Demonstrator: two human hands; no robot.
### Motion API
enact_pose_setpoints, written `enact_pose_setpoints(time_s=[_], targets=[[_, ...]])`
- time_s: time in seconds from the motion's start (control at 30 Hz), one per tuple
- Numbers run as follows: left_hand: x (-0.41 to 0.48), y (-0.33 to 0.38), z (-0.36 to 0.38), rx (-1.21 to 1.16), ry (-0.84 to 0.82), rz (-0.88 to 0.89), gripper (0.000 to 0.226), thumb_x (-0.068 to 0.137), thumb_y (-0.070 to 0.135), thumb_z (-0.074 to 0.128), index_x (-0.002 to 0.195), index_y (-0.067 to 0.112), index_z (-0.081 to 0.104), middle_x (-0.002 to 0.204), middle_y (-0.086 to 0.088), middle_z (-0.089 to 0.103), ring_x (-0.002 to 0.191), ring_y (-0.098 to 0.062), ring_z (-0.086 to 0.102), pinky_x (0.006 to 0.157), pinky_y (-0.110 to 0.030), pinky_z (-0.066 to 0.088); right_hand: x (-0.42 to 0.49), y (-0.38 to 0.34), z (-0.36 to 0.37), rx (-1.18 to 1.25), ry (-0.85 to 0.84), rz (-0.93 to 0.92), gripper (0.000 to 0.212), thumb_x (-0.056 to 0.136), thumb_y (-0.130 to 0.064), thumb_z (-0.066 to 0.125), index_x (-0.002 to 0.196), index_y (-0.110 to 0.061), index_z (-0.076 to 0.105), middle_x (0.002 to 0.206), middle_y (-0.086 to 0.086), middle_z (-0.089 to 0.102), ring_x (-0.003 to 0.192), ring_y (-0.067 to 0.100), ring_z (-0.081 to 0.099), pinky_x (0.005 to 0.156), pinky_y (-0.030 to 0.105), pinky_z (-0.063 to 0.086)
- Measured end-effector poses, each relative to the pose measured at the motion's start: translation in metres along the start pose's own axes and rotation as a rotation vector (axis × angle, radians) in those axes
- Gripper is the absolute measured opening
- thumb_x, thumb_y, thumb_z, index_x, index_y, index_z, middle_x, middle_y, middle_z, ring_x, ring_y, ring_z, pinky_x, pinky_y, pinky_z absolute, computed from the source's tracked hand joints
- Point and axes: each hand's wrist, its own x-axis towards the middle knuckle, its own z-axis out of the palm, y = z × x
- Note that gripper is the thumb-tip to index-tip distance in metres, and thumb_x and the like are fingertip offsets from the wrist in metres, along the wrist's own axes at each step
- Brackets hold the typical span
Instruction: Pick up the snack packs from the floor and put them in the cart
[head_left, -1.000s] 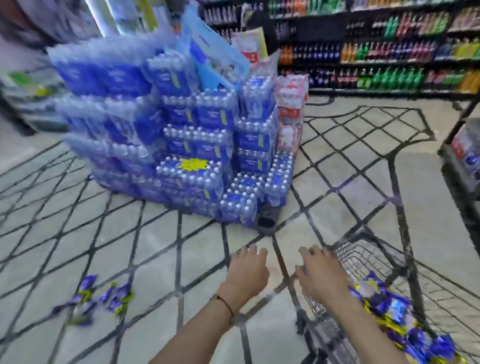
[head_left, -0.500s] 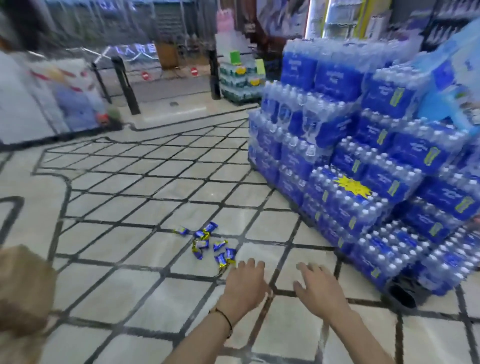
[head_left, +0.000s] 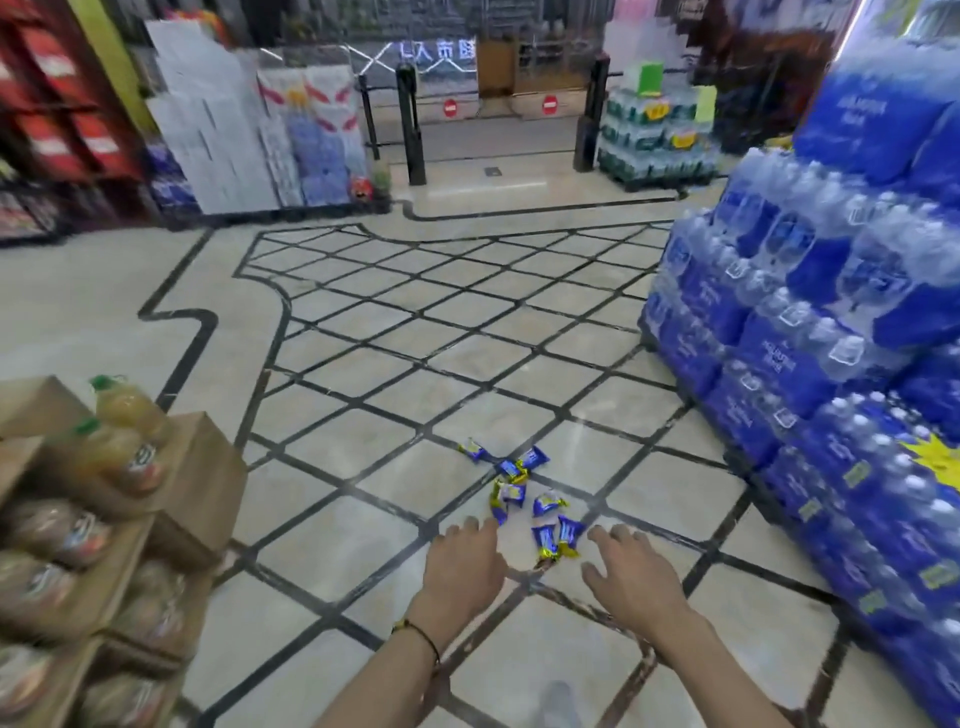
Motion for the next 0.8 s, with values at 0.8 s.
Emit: enact_pose_setpoints(time_s=[0.8], targets=[[0.452,-0.086,0.076,0.161,-0.396,0.062,0.034,0.097,0.026,0.044,0.130,0.016,0.045,0.126,-0.007,0.053,0.118,-0.031,0.052,0.091,-0.043,0.043,0.445,0.102,0.069,-0.026,-0.301,0.120,0.043,0.095,-0.043,0.042,0.133,-0.023,0.045,0.123,0.002,0.052,0.112,0.026,0.050,0.082,0.037,0.049]])
